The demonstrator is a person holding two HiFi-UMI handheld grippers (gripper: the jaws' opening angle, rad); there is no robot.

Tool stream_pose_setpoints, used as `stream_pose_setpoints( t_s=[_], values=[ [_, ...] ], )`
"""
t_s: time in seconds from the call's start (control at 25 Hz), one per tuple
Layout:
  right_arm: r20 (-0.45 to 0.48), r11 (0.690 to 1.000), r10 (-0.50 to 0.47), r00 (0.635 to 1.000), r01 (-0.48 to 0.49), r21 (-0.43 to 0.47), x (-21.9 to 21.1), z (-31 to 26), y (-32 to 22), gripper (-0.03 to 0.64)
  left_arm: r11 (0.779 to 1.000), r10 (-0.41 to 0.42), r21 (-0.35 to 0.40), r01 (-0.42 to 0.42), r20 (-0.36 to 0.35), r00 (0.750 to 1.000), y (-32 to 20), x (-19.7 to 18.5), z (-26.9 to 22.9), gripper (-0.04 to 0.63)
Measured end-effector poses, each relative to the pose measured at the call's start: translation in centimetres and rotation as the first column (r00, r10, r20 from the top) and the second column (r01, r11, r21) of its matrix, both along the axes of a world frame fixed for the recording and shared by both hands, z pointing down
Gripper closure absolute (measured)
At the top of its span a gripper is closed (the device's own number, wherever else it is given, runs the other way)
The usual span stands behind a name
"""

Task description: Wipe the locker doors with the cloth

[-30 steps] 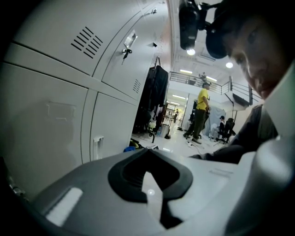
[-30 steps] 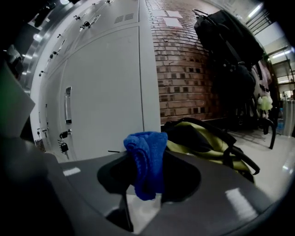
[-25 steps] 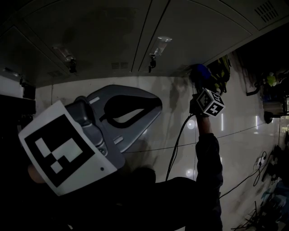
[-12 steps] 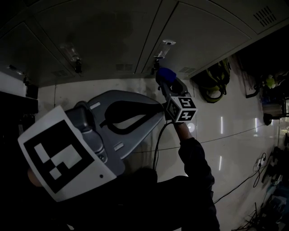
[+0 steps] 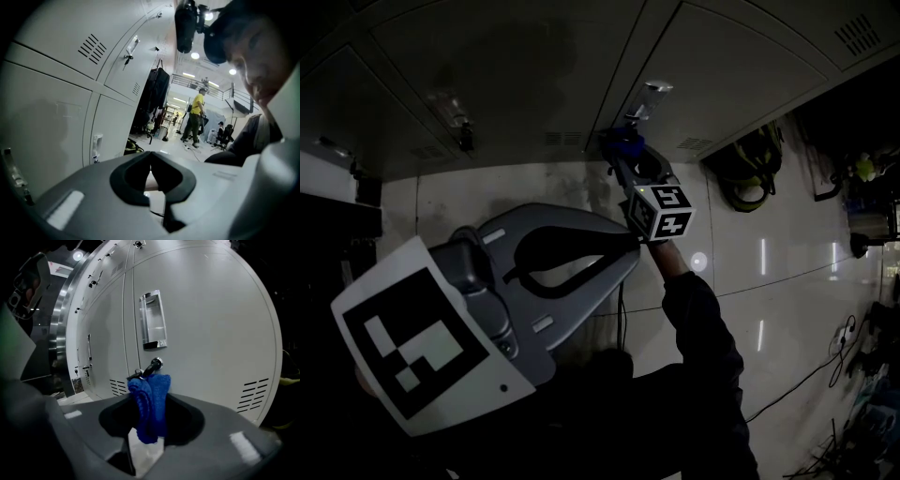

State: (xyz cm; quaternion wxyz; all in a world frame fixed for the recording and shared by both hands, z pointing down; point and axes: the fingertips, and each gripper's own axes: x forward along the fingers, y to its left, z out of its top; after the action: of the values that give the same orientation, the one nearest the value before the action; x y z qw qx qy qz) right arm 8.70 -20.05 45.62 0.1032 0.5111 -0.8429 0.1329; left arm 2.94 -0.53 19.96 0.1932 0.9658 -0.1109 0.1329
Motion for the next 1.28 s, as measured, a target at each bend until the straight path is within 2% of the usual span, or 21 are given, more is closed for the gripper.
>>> stream_pose_setpoints(
  t_s=[0.24, 0.52, 1.0, 1.28],
  values=[
    [0.000, 1.000, 0.029, 1.000, -0.029, -0.005, 2.1, 0.3, -0.1, 0.468, 1.000, 0.001, -0.010, -0.001, 0.003, 1.000, -0.2, 0.2, 0.2, 0.617],
    [0.000, 0.993, 0.118, 0.993, -0.118, -0.014, 7.7, 0.6, -0.2, 0.468, 1.000, 0.008, -0.020, -0.008, 0.013, 1.000, -0.4, 0.9, 0.8, 0.617],
    [-0.001, 0.944, 0.327, 0.945, -0.327, -0.038, 19.7, 1.7, -0.4, 0.468, 0.999, 0.022, -0.040, -0.021, 0.036, 0.999, -1.1, 2.3, 2.5, 0.617],
    [-0.035, 0.931, 0.362, 0.932, -0.363, -0.044, 22.6, 2.0, -0.6, 0.468, 0.998, 0.025, -0.054, -0.022, 0.050, 0.998, -1.5, 2.6, 3.4, 0.617]
  ],
)
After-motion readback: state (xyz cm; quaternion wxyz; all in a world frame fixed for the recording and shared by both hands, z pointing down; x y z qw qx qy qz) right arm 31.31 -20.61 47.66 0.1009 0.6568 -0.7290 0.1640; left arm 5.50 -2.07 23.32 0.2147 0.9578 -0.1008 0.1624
